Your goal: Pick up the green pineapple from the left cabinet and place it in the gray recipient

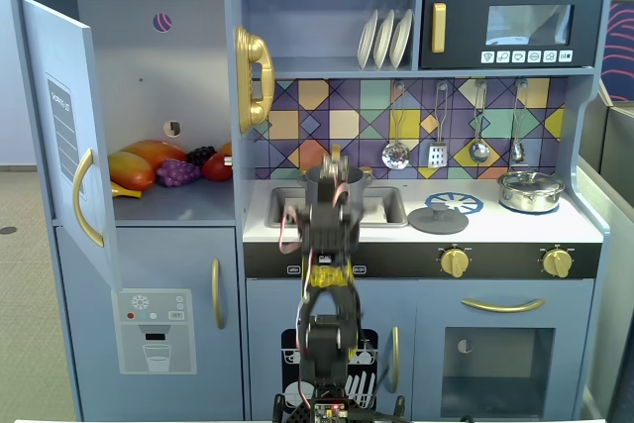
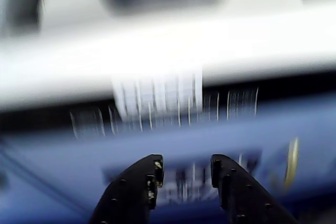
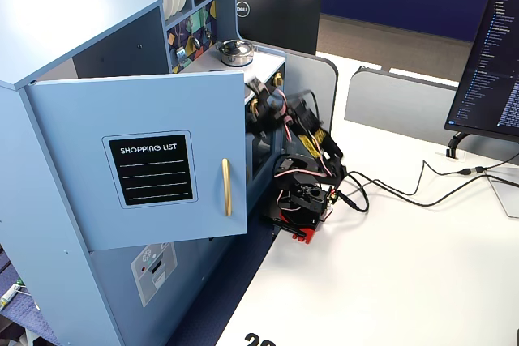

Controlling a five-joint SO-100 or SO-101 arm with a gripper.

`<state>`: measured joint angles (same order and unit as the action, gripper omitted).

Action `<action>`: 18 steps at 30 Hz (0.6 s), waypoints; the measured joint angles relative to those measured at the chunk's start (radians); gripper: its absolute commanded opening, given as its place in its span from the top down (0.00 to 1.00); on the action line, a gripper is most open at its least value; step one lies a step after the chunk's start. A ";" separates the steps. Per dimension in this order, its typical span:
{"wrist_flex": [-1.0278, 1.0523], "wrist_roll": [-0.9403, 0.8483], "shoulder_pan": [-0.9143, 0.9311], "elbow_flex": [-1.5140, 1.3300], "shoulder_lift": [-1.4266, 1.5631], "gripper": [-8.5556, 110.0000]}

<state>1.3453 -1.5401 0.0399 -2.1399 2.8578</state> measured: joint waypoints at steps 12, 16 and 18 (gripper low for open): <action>-0.368 0.087 -0.060 -0.699 -0.029 0.93; -0.385 0.097 -0.074 -0.795 0.000 0.93; -0.380 0.097 -0.074 -0.842 0.040 0.93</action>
<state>0.9649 -1.4435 -0.0337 -2.9821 2.8977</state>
